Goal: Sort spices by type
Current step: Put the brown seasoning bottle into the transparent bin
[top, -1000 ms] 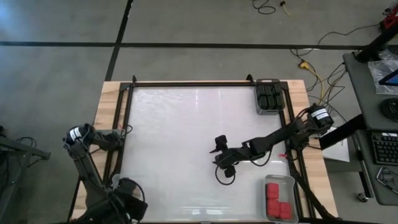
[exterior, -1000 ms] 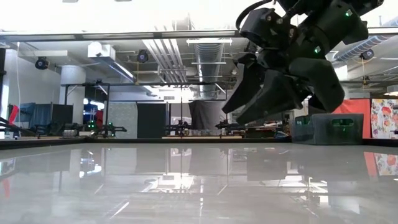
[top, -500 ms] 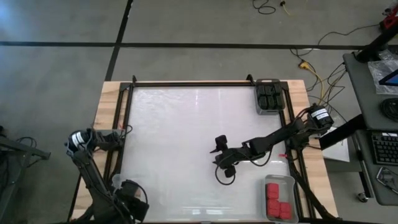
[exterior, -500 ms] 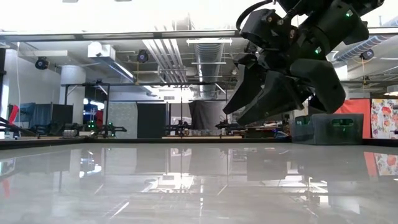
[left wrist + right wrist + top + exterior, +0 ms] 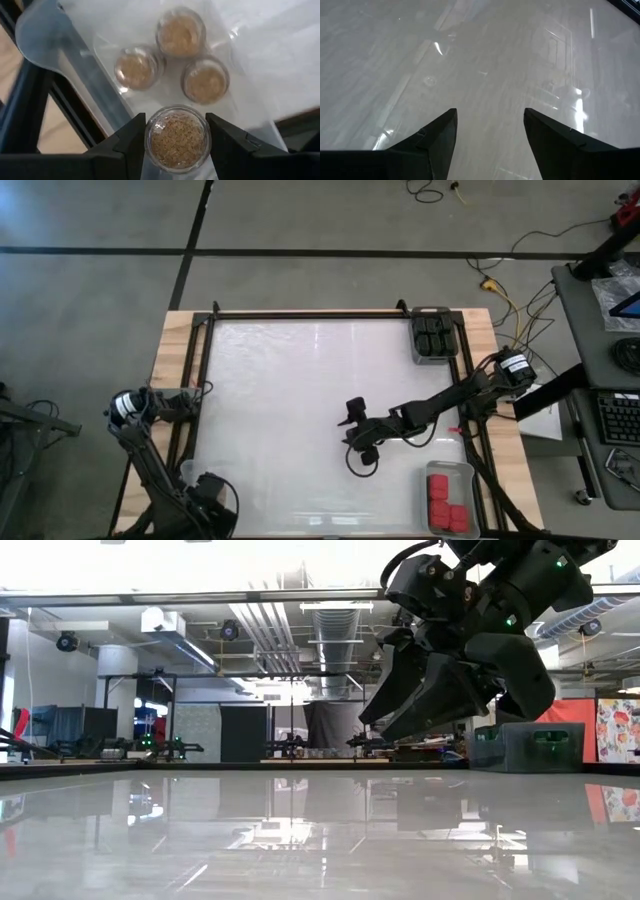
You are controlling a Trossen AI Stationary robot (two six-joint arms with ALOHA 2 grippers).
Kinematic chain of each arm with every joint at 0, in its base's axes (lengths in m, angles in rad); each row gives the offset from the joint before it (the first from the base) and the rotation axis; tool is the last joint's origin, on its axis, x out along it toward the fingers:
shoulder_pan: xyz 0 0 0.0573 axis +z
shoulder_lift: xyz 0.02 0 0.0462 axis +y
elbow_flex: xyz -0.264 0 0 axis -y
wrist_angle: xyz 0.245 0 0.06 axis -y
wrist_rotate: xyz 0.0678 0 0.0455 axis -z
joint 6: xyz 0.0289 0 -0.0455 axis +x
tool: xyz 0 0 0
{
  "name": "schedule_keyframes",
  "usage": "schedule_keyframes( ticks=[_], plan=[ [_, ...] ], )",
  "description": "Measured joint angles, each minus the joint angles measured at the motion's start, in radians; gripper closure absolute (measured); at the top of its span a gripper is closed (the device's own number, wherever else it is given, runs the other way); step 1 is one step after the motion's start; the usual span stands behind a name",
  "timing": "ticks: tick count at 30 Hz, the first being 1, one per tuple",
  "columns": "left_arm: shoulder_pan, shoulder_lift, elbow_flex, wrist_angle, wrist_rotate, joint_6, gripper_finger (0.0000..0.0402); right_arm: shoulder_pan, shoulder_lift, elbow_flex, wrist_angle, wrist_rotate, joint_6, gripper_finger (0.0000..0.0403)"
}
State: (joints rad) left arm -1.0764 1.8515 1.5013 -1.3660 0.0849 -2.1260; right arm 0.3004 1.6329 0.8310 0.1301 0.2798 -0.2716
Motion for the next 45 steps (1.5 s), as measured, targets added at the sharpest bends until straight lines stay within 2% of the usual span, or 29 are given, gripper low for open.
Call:
schedule_keyframes(
  ticks=[21,28,45],
  plan=[
    [-0.005,0.000,-0.085,0.102,0.014,-0.013,0.0238,0.000,0.000,0.000,-0.020,0.000,0.009,0.0188],
    [-0.010,0.000,-0.130,0.128,0.063,-0.019,0.0238,0.000,0.000,0.000,-0.021,0.000,0.020,0.0188],
    [-0.009,0.000,-0.203,0.193,0.064,-0.043,0.0237,0.000,0.000,-0.001,-0.029,0.000,0.020,0.0188]
  ],
)
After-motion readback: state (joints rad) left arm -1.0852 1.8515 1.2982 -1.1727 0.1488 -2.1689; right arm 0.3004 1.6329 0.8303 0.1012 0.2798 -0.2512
